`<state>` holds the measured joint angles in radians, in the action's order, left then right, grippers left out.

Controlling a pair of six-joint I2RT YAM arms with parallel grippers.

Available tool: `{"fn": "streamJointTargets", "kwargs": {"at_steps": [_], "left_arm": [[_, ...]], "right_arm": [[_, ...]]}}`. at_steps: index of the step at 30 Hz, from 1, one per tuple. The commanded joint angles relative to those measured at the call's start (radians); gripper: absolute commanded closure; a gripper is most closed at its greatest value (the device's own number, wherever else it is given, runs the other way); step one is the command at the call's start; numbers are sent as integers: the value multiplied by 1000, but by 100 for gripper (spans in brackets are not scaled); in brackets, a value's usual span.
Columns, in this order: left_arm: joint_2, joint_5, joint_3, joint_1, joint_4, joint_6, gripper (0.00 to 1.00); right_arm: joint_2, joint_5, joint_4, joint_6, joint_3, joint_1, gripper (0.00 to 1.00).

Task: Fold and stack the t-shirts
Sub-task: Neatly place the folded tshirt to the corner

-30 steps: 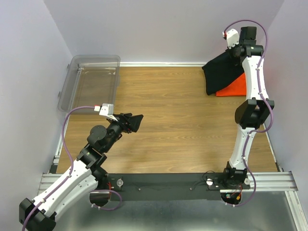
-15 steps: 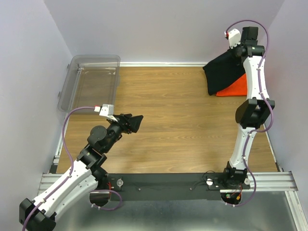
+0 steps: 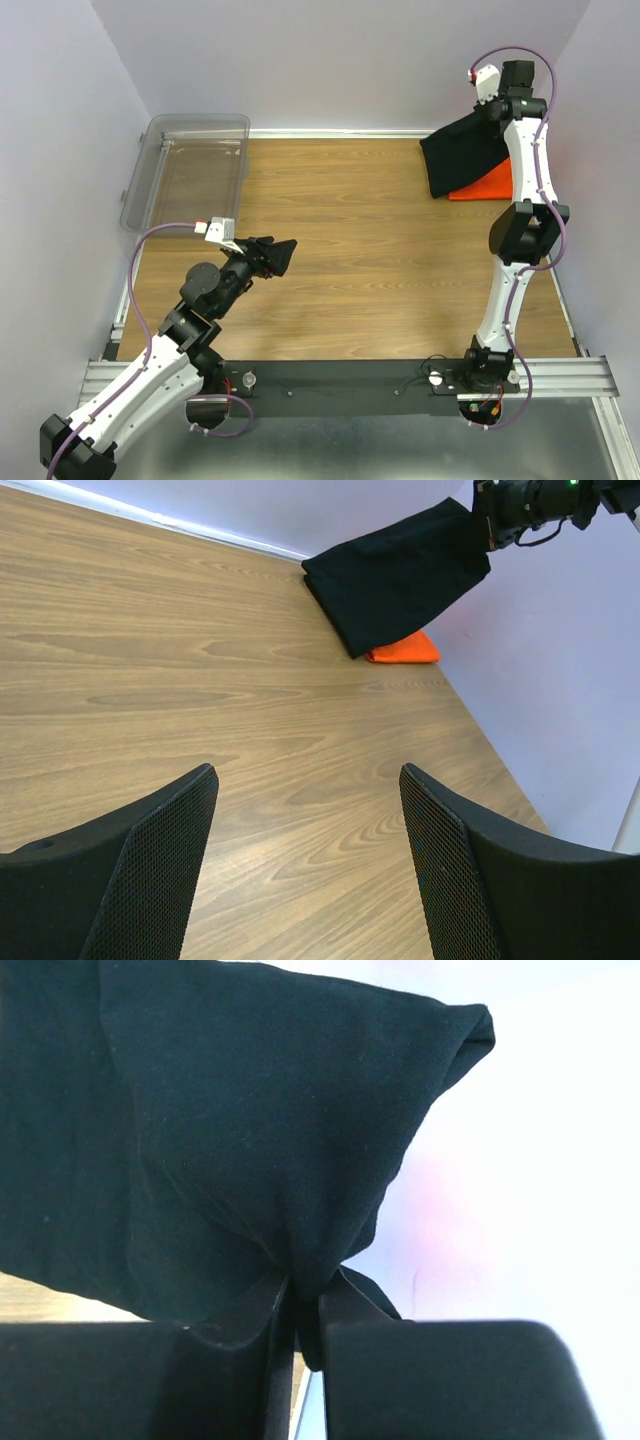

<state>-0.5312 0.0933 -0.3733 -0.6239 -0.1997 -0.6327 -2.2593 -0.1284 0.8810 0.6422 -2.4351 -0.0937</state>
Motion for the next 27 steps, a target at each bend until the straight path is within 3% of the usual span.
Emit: {"fn": "streamJointTargets", "kwargs": {"at_steps": [1, 6, 9, 12, 18, 21, 24, 27], "left_arm": [[3, -10, 13, 3, -10, 2, 19], [10, -9, 13, 4, -6, 1, 18], [13, -9, 13, 3, -4, -2, 18], [13, -10, 11, 3, -4, -2, 18], [16, -10, 11, 3, -1, -2, 18], [13, -7, 10, 3, -1, -1, 19], [2, -9, 11, 4, -13, 4, 18], [-29, -18, 4, 4, -24, 11, 18]], "right_arm": [[-5, -30, -56, -26, 10, -8, 79], [-5, -37, -60, -29, 13, -6, 71], [3, -56, -77, -33, 36, -5, 41], [14, -71, -89, -39, 51, -1, 35], [33, -24, -96, -53, 93, 0, 33], [66, 53, -91, -84, 213, 0, 33], [113, 253, -93, -175, 341, 0, 34], [139, 471, -103, -252, 410, 0, 42]]}}
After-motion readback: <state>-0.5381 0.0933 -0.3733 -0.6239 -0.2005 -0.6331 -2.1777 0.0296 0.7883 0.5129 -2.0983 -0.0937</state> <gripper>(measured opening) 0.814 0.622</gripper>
